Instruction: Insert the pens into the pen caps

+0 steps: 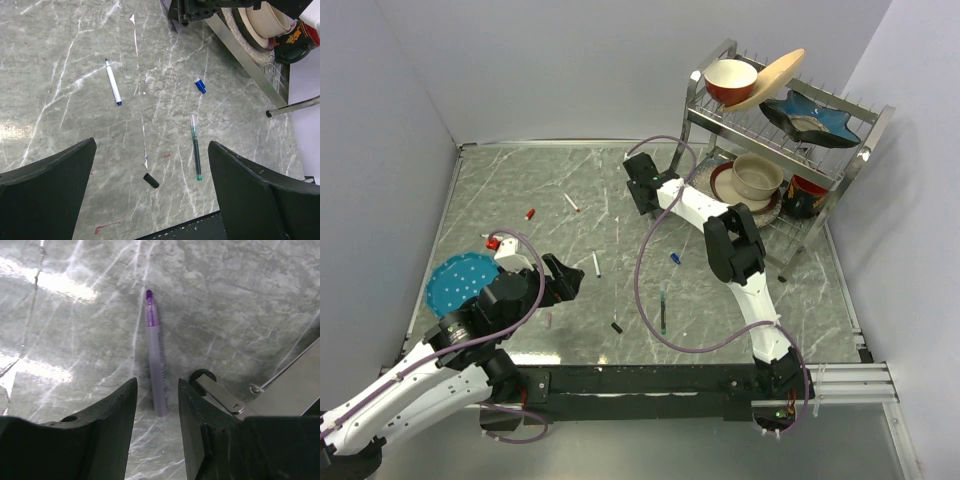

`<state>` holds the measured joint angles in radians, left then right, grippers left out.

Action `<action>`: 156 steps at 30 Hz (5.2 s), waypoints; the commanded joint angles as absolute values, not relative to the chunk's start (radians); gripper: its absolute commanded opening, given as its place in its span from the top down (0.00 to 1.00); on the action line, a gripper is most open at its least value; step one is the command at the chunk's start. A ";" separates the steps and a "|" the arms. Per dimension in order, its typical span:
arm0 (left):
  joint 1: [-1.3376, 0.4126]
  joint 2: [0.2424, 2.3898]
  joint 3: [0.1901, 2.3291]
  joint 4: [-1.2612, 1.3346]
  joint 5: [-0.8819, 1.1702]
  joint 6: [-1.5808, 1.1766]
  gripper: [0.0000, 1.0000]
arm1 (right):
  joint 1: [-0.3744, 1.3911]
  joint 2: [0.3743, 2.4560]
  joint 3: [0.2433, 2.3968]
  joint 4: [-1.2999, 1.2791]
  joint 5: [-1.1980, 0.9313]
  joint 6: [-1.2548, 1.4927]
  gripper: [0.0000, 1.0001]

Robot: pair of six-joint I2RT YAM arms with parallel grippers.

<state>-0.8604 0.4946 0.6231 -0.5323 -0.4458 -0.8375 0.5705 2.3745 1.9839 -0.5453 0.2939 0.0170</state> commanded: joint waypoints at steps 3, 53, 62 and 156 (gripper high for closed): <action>-0.861 0.491 0.650 -0.514 -0.445 -0.862 0.01 | 0.545 2.388 2.008 -0.557 0.253 0.020 0.55; -0.857 0.621 0.611 -0.454 -0.402 -1.008 0.05 | 0.721 1.885 1.356 -0.308 0.054 0.282 1.00; -0.839 0.755 0.640 -0.338 -0.342 -1.035 0.07 | 0.791 1.574 1.066 -0.111 -0.029 0.390 1.00; -0.541 0.713 0.433 -0.805 -0.252 -2.108 0.36 | 0.951 0.738 0.575 -0.003 -0.040 0.486 1.00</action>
